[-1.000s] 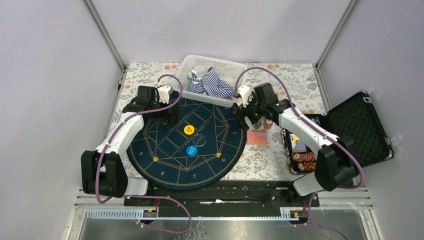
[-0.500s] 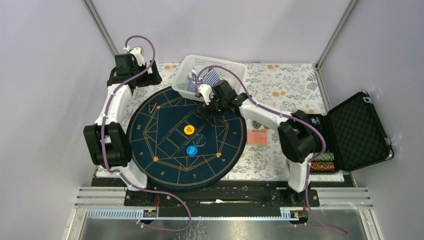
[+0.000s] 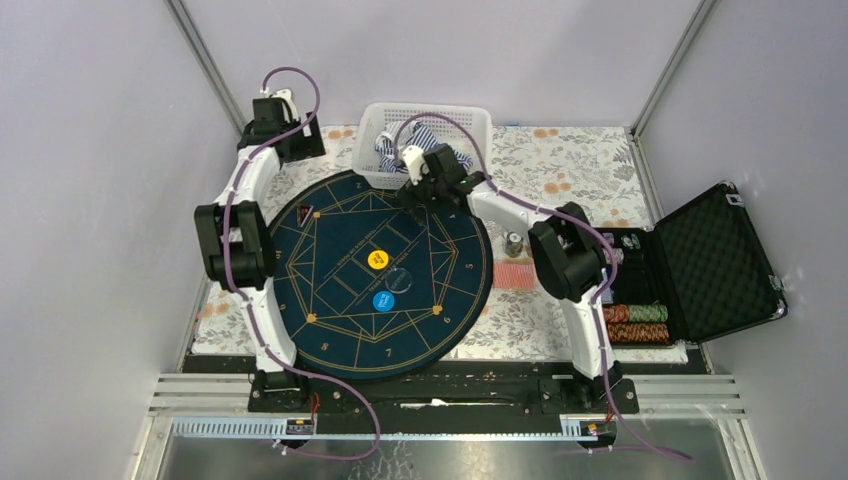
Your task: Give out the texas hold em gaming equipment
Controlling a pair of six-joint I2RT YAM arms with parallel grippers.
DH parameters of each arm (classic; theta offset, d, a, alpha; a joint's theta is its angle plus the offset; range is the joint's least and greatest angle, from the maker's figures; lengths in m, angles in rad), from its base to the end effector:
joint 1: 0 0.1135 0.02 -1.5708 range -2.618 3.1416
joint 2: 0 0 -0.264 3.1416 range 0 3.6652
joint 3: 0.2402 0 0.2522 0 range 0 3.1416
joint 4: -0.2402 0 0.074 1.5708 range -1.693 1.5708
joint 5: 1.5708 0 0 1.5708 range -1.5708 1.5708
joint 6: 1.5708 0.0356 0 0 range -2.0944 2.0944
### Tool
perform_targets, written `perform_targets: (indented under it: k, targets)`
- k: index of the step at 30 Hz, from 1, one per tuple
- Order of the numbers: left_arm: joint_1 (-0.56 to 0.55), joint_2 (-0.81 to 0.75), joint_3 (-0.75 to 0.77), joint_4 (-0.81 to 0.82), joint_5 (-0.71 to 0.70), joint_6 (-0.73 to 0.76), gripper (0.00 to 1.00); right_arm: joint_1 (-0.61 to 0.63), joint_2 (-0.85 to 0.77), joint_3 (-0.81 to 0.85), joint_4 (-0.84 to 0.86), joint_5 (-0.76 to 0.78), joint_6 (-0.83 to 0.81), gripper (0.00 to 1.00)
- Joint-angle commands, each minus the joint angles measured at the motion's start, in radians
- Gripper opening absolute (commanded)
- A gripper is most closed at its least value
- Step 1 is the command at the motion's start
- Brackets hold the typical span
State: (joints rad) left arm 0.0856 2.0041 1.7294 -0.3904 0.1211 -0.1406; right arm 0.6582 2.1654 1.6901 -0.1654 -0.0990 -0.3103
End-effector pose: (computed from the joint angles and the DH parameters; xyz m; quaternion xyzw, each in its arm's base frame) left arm 0.4676 0.0358 0.2769 -0.0750 0.8948 -0.0664 0.4351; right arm 0.3941 0.3092 0.2080 -0.4352 0.7797 0.1211 0.4335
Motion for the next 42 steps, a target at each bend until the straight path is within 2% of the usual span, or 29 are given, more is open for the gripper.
perform_targets:
  k: [1, 6, 10, 12, 18, 24, 30, 36, 39, 42]
  targets:
    - [-0.040, 0.086, 0.138, 0.045, -0.080, -0.003, 0.99, -0.057, -0.061, 0.026, 0.011, -0.081, 0.020, 1.00]
    - [-0.120, 0.204, 0.258, 0.039, -0.187, 0.032, 0.99, -0.068, -0.256, -0.100, -0.048, -0.185, 0.020, 1.00]
    - [-0.152, 0.318, 0.409, -0.013, -0.250, 0.017, 0.99, -0.125, -0.419, -0.225, -0.094, -0.253, 0.046, 1.00]
    - [-0.157, 0.359, 0.462, -0.022, -0.221, 0.008, 0.99, -0.172, -0.497, -0.283, -0.110, -0.289, 0.057, 1.00]
    - [-0.222, 0.395, 0.464, 0.023, -0.019, 0.031, 0.99, -0.279, -0.684, -0.432, -0.149, -0.309, 0.042, 1.00]
    - [-0.336, 0.419, 0.490, 0.068, -0.022, 0.058, 0.99, -0.317, -0.764, -0.484, -0.187, -0.320, 0.052, 1.00]
    - [-0.424, 0.516, 0.634, 0.090, -0.013, 0.026, 0.99, -0.330, -0.793, -0.500, -0.236, -0.323, 0.063, 1.00]
    - [-0.505, 0.582, 0.684, 0.196, -0.009, 0.007, 0.99, -0.341, -0.842, -0.516, -0.277, -0.315, 0.048, 1.00]
    - [-0.521, 0.607, 0.748, 0.205, -0.026, -0.002, 0.99, -0.341, -0.850, -0.499, -0.310, -0.302, 0.038, 1.00]
    - [-0.506, 0.541, 0.730, 0.208, -0.004, -0.027, 0.99, -0.341, -0.859, -0.488, -0.329, -0.302, 0.032, 1.00]
